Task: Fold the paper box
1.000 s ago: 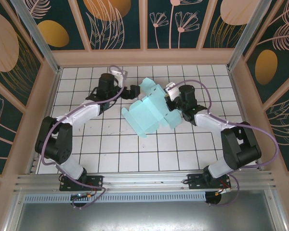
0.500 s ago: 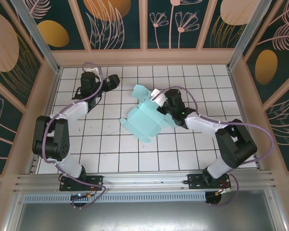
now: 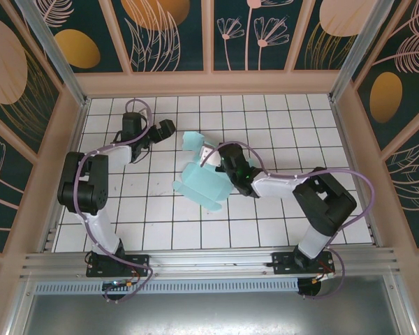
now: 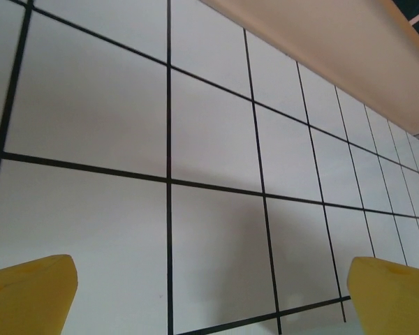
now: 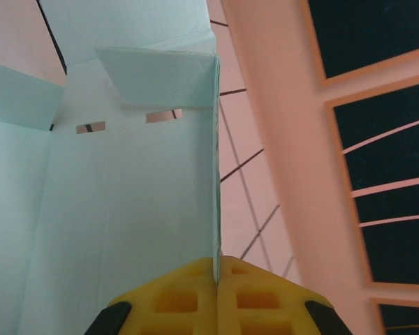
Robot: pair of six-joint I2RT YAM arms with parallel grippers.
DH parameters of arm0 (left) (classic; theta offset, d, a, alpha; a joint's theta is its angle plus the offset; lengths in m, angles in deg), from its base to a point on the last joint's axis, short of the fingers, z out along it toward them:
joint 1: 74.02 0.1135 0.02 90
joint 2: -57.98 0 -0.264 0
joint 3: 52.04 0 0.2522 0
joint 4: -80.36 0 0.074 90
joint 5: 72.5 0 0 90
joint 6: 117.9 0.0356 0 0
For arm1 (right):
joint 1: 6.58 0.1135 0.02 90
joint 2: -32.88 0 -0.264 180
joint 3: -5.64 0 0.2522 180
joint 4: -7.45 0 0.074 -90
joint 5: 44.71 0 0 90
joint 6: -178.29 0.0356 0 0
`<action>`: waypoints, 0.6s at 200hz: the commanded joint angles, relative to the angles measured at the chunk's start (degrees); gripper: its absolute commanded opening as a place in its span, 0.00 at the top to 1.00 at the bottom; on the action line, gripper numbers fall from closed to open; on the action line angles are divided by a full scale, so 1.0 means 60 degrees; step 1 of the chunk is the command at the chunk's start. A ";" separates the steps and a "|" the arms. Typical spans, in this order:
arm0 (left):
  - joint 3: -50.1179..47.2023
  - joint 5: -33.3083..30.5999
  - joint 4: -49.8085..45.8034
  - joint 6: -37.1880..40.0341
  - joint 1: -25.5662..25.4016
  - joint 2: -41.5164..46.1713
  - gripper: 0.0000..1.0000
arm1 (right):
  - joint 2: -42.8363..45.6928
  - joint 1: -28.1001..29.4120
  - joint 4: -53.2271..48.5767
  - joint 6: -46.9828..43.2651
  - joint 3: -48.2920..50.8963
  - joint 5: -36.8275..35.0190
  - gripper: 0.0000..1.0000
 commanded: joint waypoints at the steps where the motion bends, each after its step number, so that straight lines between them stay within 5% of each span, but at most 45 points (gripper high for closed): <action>1: 0.0398 0.0722 0.0545 -0.0186 0.0073 -0.0319 0.04 | -0.0245 0.0198 0.2022 -0.1486 0.0324 -0.0872 1.00; 77: 0.1393 0.1482 -0.0403 0.0153 -0.0355 -0.1754 0.27 | -0.0059 0.0115 0.0964 -0.0105 0.0096 0.0039 1.00; 120: 0.0715 0.1087 0.0054 -0.0021 -0.0455 -0.1358 0.28 | 0.0129 -0.0242 -0.0053 0.0817 -0.0237 0.0654 1.00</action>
